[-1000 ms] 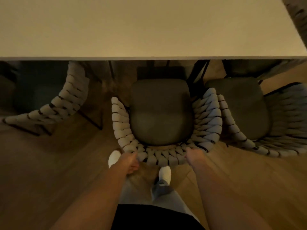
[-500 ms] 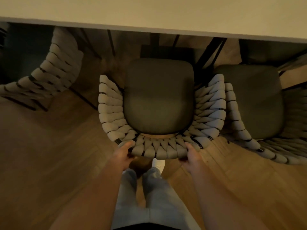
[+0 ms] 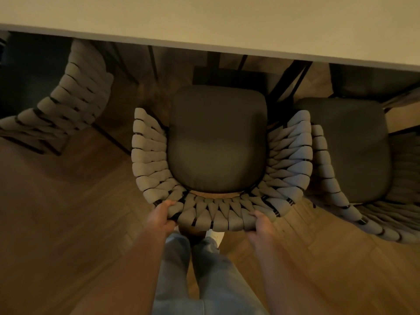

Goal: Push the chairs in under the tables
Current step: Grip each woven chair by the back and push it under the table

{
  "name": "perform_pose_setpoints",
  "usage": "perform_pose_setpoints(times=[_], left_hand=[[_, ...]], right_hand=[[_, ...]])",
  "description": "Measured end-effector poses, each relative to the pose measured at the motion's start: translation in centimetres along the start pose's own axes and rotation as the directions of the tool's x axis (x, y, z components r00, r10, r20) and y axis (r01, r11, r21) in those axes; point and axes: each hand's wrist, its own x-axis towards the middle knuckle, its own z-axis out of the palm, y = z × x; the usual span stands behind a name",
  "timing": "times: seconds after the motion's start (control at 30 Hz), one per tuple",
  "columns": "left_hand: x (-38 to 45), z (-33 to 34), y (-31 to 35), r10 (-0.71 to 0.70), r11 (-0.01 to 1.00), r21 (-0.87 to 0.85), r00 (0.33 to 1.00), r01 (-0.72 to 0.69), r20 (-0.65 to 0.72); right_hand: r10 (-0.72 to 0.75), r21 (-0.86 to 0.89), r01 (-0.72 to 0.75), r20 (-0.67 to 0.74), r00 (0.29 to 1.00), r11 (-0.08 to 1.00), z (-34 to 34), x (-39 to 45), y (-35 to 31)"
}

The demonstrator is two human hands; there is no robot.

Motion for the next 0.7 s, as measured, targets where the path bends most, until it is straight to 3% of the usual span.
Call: perform_pose_setpoints(times=[0.3, 0.7], left_hand=[[-2.5, 0.0, 4.1, 0.073, 0.996, -0.048, 0.996, -0.071, 0.044], [-5.3, -2.4, 15.0, 0.141, 0.987, -0.086, 0.989, -0.137, 0.047]], right_hand=[[-0.077, 0.033, 0.077, -0.004, 0.997, 0.996, 3.7, -4.3, 0.0], [-0.115, 0.037, 0.114, 0.031, 0.993, 0.993, 12.6, -11.0, 1.9]])
